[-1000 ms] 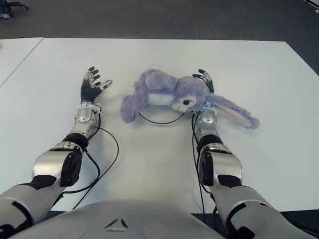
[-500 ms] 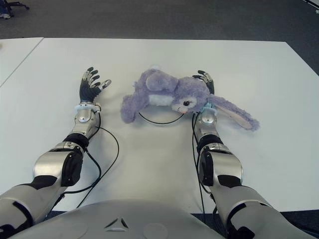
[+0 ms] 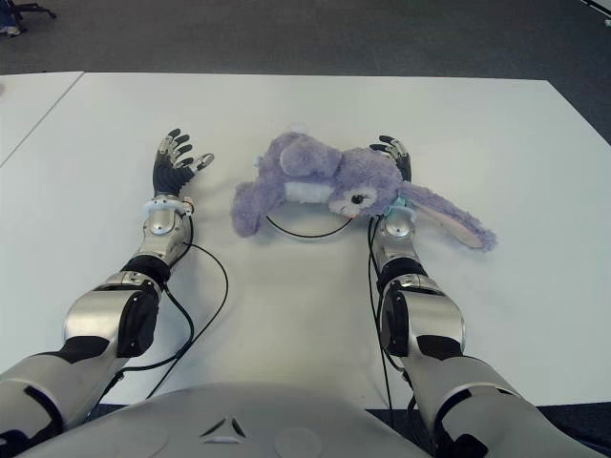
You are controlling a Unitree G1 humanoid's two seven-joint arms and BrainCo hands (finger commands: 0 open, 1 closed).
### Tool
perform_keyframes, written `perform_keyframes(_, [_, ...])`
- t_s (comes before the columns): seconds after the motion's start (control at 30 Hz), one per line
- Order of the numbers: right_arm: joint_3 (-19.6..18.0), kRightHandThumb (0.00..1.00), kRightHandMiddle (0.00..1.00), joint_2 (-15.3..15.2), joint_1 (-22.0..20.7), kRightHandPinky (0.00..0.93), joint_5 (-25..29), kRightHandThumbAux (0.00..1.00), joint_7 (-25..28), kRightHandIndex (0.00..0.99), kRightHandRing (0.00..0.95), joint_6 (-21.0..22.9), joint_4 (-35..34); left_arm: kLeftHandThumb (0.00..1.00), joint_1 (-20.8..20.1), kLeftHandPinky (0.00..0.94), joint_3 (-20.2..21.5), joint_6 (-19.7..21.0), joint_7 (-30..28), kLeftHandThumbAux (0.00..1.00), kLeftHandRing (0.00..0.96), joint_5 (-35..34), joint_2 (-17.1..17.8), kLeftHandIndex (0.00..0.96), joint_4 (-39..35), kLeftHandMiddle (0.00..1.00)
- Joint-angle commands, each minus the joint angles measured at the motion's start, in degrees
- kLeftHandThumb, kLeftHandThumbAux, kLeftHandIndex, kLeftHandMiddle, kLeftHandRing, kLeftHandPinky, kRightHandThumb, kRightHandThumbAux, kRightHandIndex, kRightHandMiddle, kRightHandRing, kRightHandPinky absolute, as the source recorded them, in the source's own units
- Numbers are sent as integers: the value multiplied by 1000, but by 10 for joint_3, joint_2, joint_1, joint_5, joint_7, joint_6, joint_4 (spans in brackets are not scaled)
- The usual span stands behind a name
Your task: Put the doll into the plate.
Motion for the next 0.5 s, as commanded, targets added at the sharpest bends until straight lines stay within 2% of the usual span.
perform_keyframes(0.03, [5,109,351,36,126,455,-6,876,-2,234,416,66,77,0,119,219,-10,84,1,811,178,12,-36,131,68,172])
perform_keyframes(0.5, [1,133,353,37,126,463,-1,880,6,250,424,65,77,0,118,216,-10,87,2,813,170,16,-36,128,67,161])
